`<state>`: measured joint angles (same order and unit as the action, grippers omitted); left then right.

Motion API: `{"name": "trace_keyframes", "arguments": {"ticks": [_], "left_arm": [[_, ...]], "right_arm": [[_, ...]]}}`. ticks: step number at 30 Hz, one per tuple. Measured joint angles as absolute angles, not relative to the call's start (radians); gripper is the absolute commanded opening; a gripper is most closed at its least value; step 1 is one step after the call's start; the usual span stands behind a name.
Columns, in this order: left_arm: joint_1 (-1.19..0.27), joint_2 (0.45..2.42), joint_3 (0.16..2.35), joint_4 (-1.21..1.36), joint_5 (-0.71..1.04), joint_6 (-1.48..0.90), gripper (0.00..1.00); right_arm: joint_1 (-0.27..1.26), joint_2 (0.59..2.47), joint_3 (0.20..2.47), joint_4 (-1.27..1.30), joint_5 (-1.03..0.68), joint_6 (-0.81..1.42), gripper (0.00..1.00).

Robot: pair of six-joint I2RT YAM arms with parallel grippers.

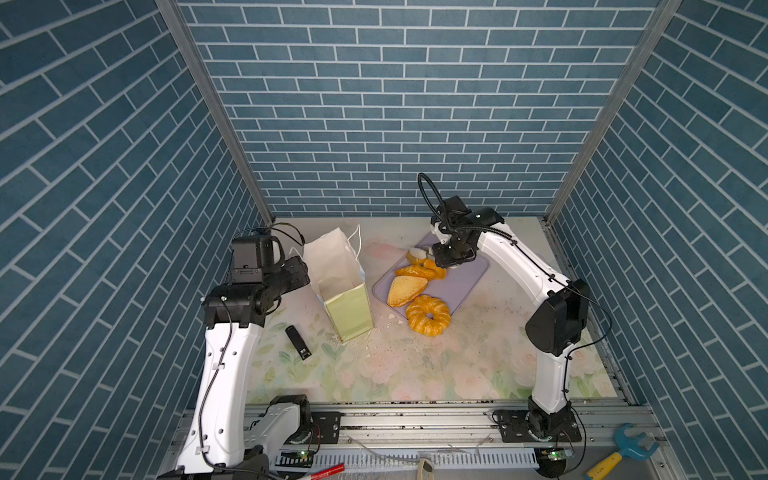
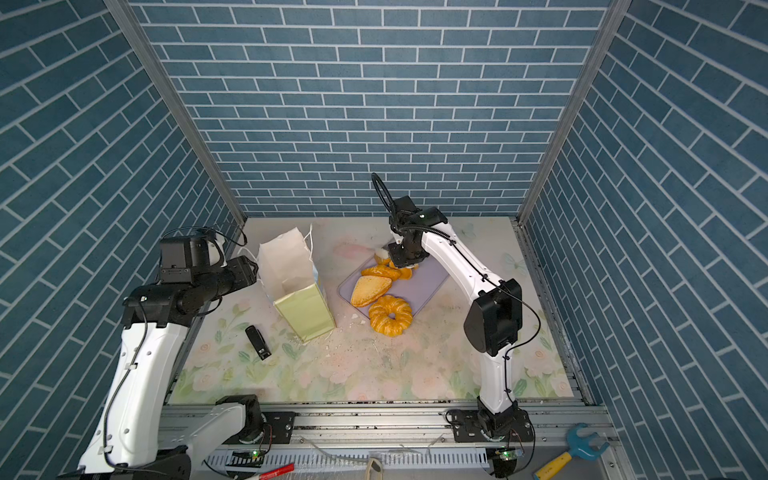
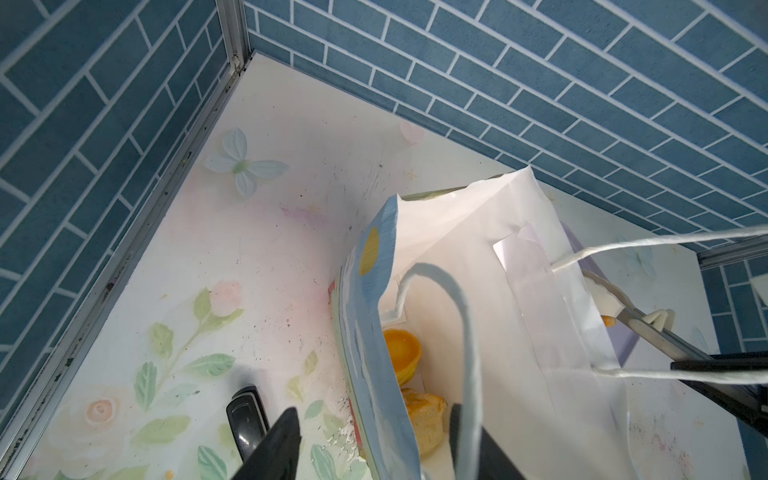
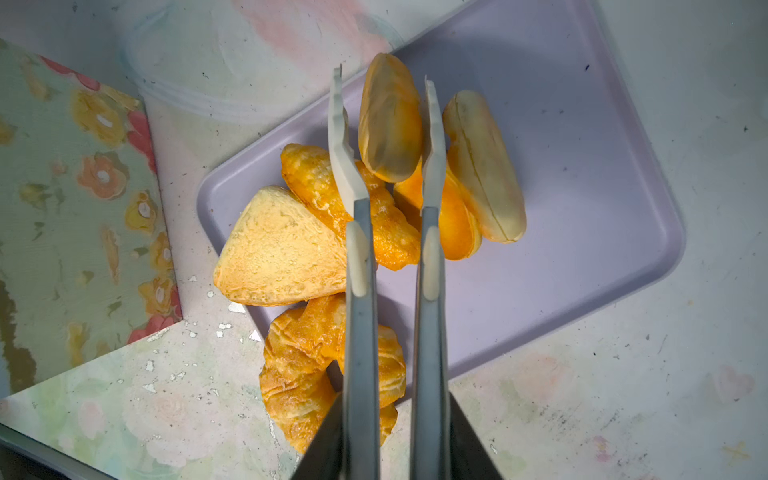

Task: Place the fake bread into the paper bag
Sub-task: 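Lower the tongs onto a pale oval bun and pinch it with the right gripper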

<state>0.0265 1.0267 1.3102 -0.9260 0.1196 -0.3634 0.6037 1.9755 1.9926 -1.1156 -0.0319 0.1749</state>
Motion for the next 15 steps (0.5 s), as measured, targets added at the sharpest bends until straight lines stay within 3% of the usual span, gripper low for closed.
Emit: {"name": "trace_keyframes", "arguments": {"ticks": [15], "left_arm": [[0.027, 1.005, 1.297, -0.929, 0.12, -0.37, 0.62]], "right_arm": [[0.604, 1.954, 1.962, -1.083, -0.018, 0.178, 0.12]]}}
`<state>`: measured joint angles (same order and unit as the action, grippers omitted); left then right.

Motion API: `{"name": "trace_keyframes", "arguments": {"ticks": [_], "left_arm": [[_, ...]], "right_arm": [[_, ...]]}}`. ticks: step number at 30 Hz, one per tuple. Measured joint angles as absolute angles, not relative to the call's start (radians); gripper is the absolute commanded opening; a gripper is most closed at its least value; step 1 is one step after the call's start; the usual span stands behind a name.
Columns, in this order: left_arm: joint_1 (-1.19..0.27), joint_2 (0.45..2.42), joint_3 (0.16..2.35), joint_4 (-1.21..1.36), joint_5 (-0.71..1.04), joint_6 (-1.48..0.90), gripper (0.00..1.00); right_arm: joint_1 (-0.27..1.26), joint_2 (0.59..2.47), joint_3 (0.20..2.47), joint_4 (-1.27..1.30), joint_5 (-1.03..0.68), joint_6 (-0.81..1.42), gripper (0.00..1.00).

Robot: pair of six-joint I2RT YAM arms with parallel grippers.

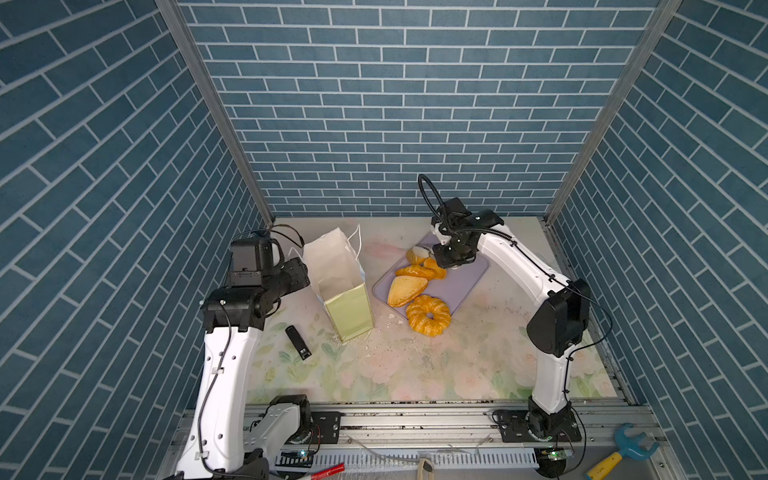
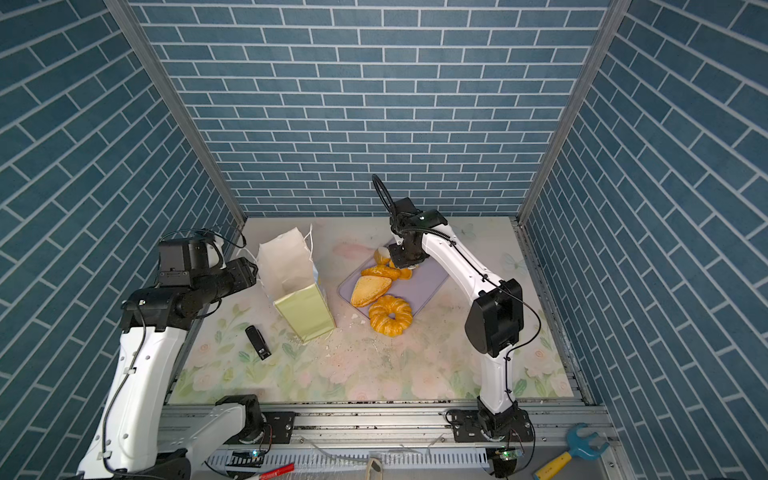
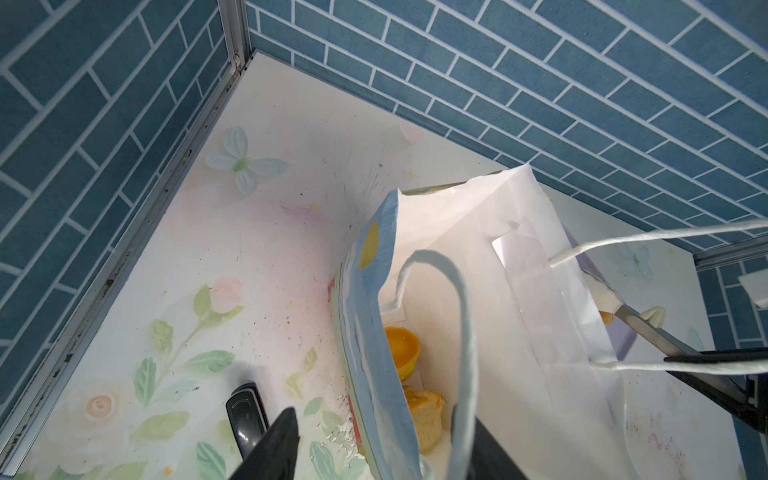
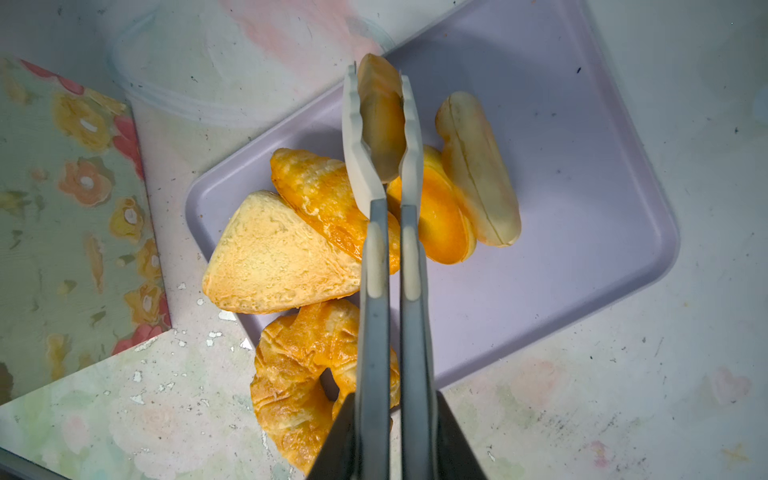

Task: Place the fake bread into the paper bag
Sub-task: 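Lower the tongs onto a pale oval bun and pinch it with the right gripper, then carry the pale oval bun in the tongs over the bag mouth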

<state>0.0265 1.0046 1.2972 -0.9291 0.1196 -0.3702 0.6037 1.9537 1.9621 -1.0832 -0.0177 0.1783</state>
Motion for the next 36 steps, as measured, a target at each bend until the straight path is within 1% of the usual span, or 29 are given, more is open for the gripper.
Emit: {"name": "trace_keyframes", "arguments": {"ticks": [5, 14, 20, 23, 29, 36], "left_arm": [[0.027, 0.999, 1.295, -0.929, 0.12, -0.371, 0.62], [0.027, 0.981, 1.295, -0.929, 0.119, -0.37, 0.63], [0.027, 0.977, 1.295, -0.929, 0.116, -0.37, 0.63], [0.027, 0.977, 1.295, -0.929, 0.116, -0.371, 0.62], [0.027, 0.976, 1.282, -0.925, 0.116, -0.379, 0.56], [0.04, 0.969, 1.273, -0.914, 0.128, -0.395, 0.5]], "right_arm": [[0.605, 1.885, 1.962, -1.082, -0.03, 0.179, 0.09], [0.609, 1.66, 1.971, -1.082, -0.032, 0.179, 0.09], [0.633, 1.571, 2.098, -1.082, -0.05, 0.173, 0.09], [0.692, 1.565, 2.201, -1.084, -0.052, 0.146, 0.09], [0.838, 1.614, 2.39, -1.092, -0.062, 0.076, 0.09], [0.967, 1.734, 2.423, -1.105, -0.05, 0.014, 0.11]]}}
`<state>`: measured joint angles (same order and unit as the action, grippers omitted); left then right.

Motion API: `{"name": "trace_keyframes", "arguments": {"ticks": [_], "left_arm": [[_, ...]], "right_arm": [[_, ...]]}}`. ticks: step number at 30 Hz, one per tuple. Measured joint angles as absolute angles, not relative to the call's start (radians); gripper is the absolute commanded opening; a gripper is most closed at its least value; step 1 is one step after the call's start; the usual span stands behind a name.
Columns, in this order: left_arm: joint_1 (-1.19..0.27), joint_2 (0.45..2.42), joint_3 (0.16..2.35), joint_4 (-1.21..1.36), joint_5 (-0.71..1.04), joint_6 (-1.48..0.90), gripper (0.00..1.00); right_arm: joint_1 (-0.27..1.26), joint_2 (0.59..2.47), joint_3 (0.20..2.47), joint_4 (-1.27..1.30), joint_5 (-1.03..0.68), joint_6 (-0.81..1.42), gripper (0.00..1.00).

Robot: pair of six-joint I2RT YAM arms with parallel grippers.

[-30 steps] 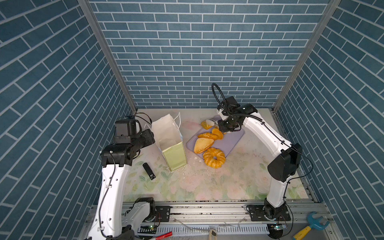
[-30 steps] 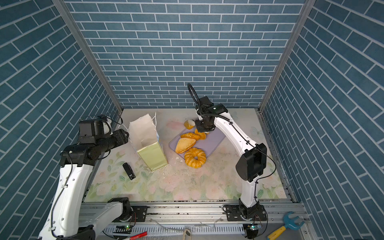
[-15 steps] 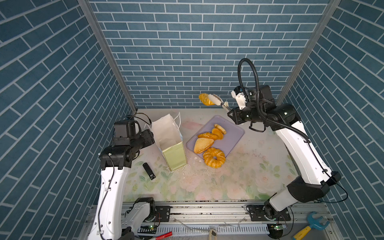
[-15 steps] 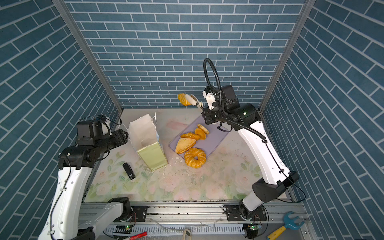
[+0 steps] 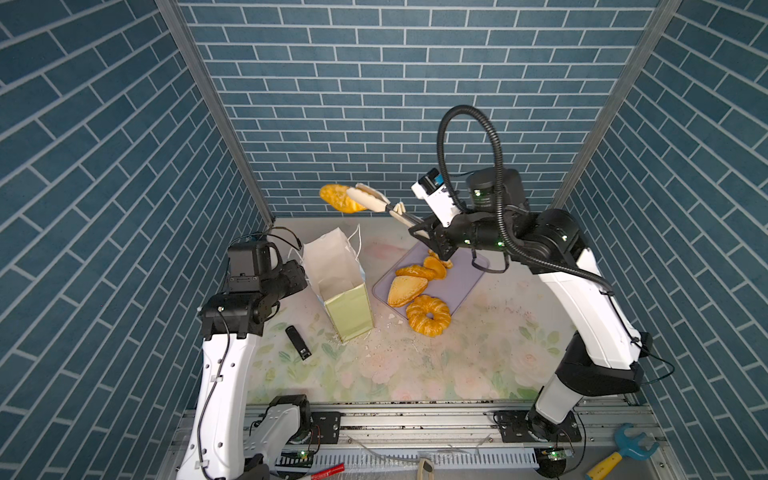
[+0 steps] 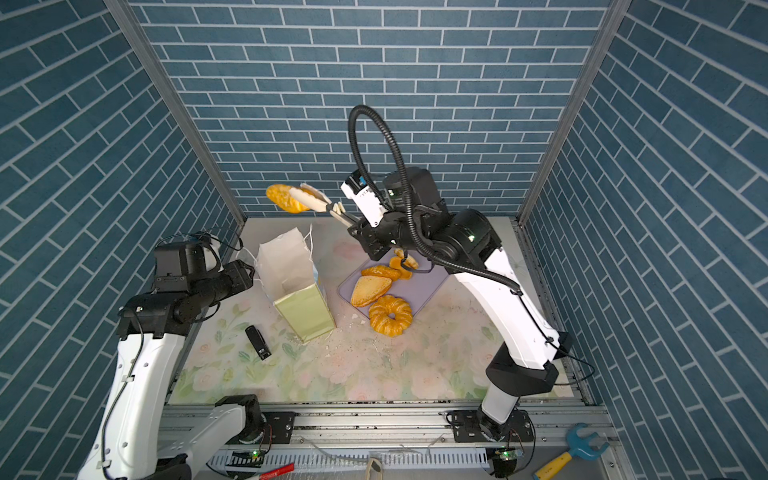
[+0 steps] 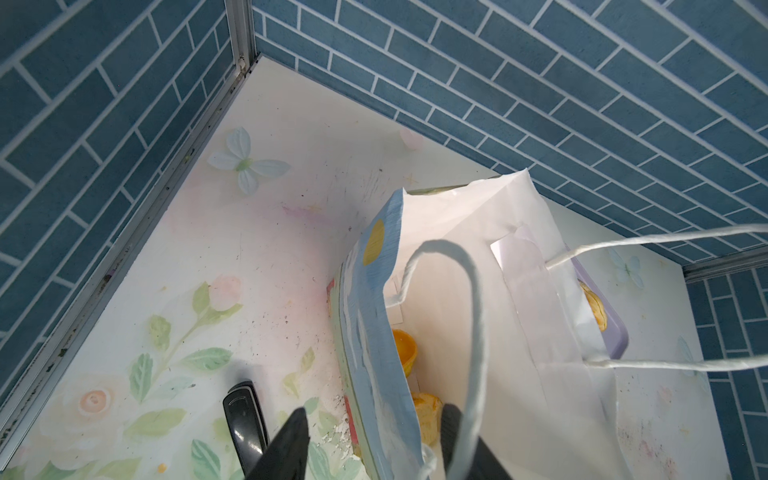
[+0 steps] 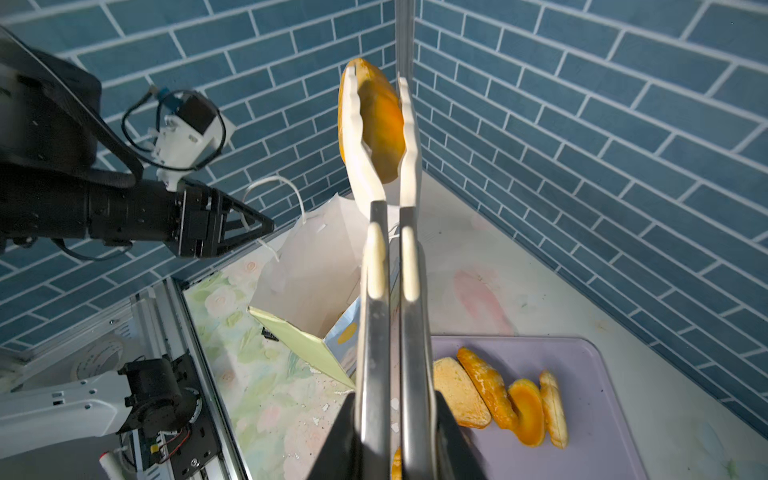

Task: Place the fake bread into the paper bag
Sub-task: 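Carry the pale oval bun in the tongs over the bag mouth, then open the tongs with the right gripper to drop the bun into the bag, then move the empty tongs back over the tray with the right gripper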

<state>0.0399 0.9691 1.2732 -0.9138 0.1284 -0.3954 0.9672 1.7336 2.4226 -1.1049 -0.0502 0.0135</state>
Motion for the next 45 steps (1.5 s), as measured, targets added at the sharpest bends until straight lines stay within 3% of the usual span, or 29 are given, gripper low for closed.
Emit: {"name": "trace_keyframes", "arguments": {"ticks": [6, 18, 22, 27, 45], "left_arm": [[0.048, 0.954, 1.256, -0.905, 0.139, -0.409, 0.43], [0.05, 0.957, 1.245, -0.904, 0.155, -0.415, 0.38], [0.05, 0.959, 1.237, -0.899, 0.161, -0.415, 0.38], [0.05, 0.96, 1.217, -0.9, 0.169, -0.416, 0.38], [0.05, 0.958, 1.189, -0.865, 0.212, -0.434, 0.43]], "right_arm": [[1.043, 1.825, 2.384, -1.148, -0.009, -0.017, 0.13], [1.069, 1.833, 2.292, -1.151, 0.057, -0.028, 0.2], [1.073, 1.84, 2.293, -1.151, 0.055, -0.033, 0.35], [1.079, 1.877, 2.325, -1.15, 0.05, -0.042, 0.44], [1.011, 1.874, 2.569, -1.153, 0.117, 0.004, 0.48]]}}
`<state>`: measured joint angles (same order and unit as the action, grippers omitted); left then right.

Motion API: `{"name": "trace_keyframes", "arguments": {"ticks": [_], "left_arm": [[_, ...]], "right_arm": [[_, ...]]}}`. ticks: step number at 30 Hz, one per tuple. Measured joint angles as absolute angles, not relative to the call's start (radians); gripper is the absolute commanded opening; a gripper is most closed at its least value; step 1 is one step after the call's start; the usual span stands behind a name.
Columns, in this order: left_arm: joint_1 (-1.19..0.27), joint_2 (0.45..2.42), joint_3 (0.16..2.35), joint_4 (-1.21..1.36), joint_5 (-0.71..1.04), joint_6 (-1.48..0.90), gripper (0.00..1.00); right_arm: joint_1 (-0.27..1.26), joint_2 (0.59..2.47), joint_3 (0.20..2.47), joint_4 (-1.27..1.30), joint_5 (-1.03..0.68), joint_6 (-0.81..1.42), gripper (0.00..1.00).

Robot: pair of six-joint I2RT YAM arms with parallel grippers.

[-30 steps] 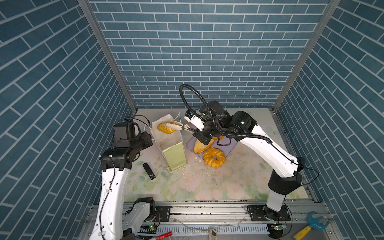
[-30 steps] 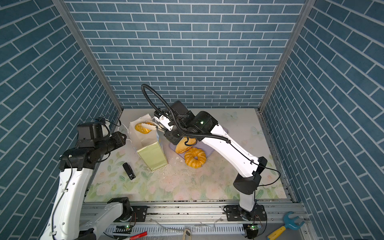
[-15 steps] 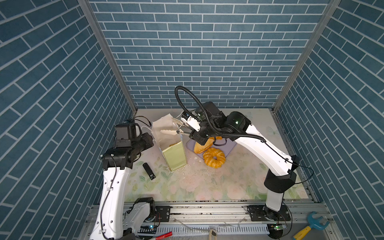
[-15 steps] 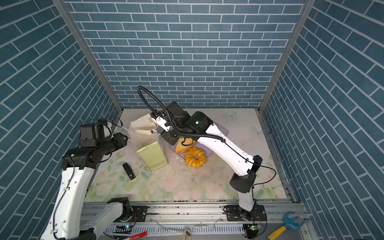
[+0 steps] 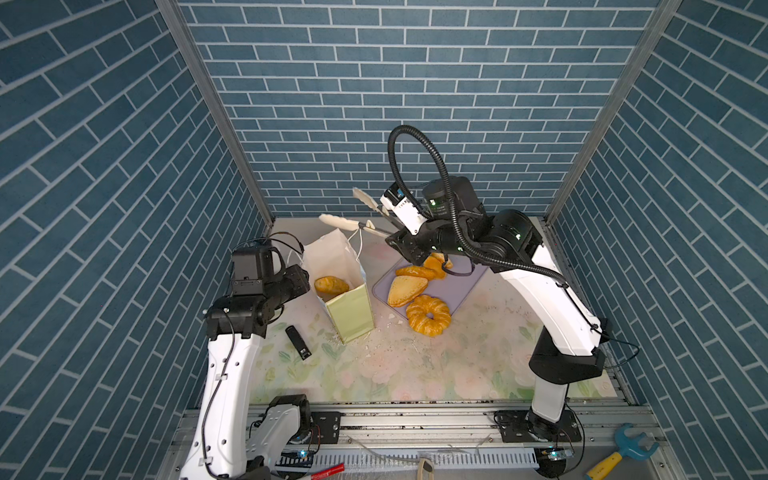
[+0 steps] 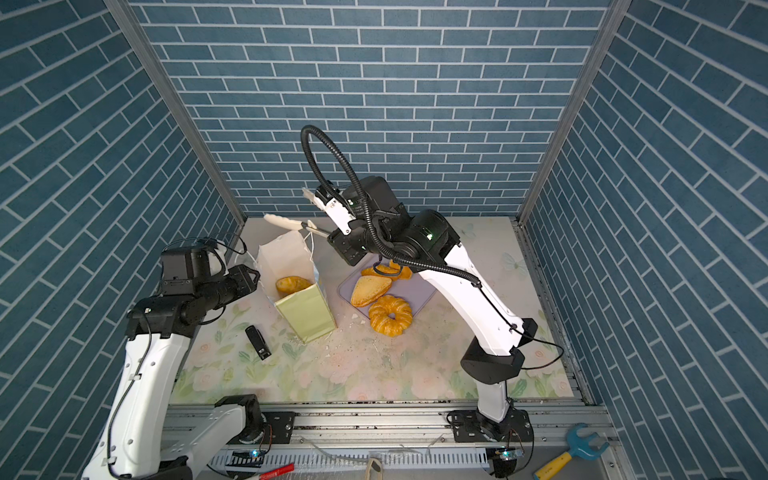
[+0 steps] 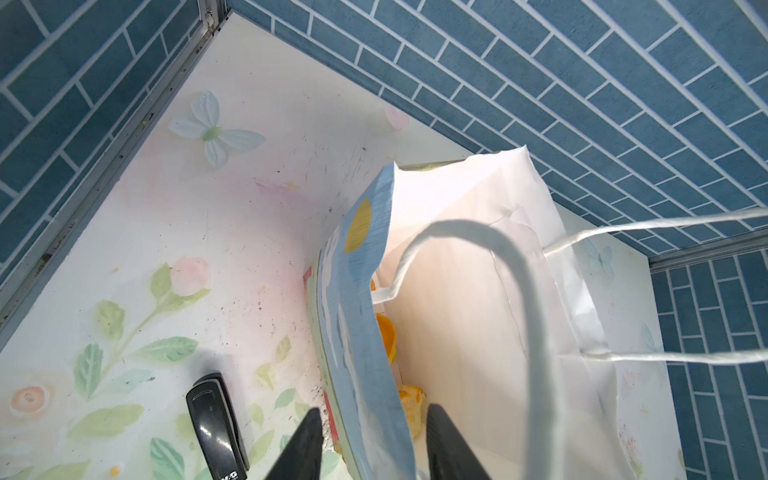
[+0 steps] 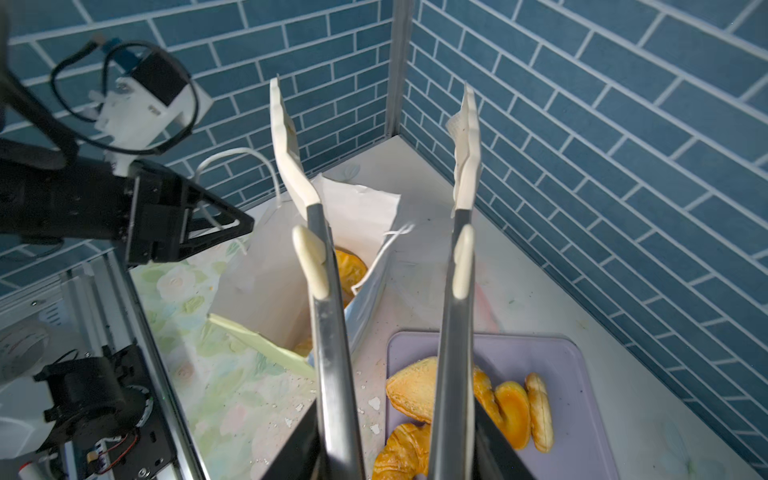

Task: Place the fake bread into the paper bag
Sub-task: 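Move the empty tongs back over the tray with the right gripper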

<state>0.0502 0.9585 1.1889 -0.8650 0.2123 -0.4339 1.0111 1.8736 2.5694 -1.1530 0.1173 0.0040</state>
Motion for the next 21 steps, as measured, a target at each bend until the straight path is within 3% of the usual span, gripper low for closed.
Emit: {"name": "trace_keyframes", "arguments": {"ticks": [11, 21], "left_arm": [[0.05, 1.01, 1.187, -0.852, 0.238, -0.451, 0.49], [0.036, 1.047, 1.259, -0.856, 0.237, -0.439, 0.51]], "right_arm": [[0.822, 1.659, 2.185, -1.139, 0.266, 0.154, 0.48], [0.704, 1.455, 1.744, -1.059, 0.251, 0.28, 0.48]]}}
